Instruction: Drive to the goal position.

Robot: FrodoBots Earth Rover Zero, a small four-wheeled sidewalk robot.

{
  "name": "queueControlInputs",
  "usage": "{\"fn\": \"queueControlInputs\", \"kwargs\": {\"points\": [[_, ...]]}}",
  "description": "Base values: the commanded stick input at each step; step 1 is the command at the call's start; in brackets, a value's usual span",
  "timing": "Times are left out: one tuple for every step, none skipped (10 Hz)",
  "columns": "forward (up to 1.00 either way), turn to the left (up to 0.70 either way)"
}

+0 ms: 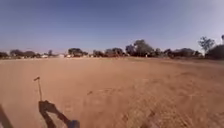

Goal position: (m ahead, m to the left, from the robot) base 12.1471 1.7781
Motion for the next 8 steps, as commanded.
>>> {"fn": "queueControlInputs", "kwargs": {"points": [[1.0,0.0],[1.0,0.0],[1.0,0.0],[1.0,0.0],[1.0,0.0],[1.0,0.0],[1.0,0.0],[1.0,0.0]]}}
